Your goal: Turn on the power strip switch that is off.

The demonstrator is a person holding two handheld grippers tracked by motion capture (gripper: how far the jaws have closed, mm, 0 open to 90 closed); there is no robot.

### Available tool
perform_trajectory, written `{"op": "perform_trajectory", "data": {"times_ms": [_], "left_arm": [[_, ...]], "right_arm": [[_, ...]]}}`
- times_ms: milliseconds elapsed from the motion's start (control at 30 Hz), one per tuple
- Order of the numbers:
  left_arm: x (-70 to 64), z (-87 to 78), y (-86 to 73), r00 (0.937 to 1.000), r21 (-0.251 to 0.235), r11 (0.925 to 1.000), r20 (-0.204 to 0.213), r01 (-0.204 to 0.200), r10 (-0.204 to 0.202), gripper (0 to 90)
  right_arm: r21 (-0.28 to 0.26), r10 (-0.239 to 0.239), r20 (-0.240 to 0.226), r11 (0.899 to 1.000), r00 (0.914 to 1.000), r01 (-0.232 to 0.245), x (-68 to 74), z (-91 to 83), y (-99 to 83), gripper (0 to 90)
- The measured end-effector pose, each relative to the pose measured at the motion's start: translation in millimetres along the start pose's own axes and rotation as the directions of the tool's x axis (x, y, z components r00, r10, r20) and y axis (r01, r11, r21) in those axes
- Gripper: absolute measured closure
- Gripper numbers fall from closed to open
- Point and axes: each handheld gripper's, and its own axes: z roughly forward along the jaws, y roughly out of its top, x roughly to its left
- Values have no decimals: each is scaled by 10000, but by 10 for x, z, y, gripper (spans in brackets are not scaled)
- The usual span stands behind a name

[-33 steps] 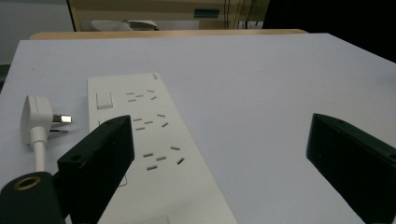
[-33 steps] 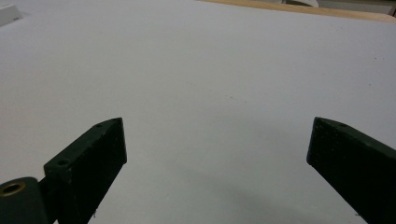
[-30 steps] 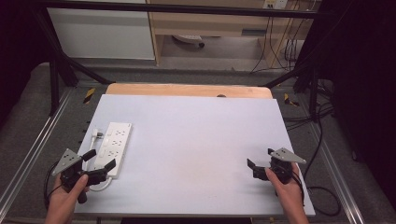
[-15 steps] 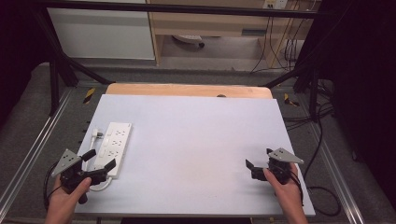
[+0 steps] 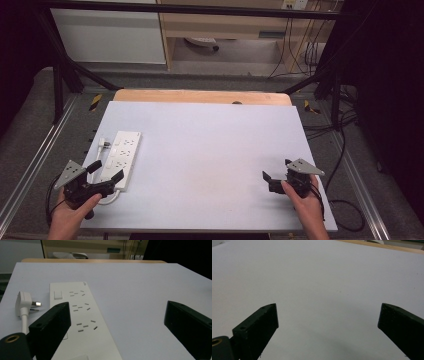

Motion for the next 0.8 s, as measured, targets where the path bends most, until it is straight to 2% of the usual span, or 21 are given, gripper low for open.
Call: {"op": "perform_trajectory", "data": {"times_ms": [233, 800], "left_arm": [[-27, 1, 56, 9999, -69, 10000, 106, 17, -17, 75], [-27, 121, 383, 9993, -116, 9992, -14, -383, 383, 79]], "right_arm": [[-19, -52, -13, 10000, 10000, 52, 1, 2, 2, 35], [-14, -5, -107, 10000, 9999, 5, 15, -2, 6, 35]]}}
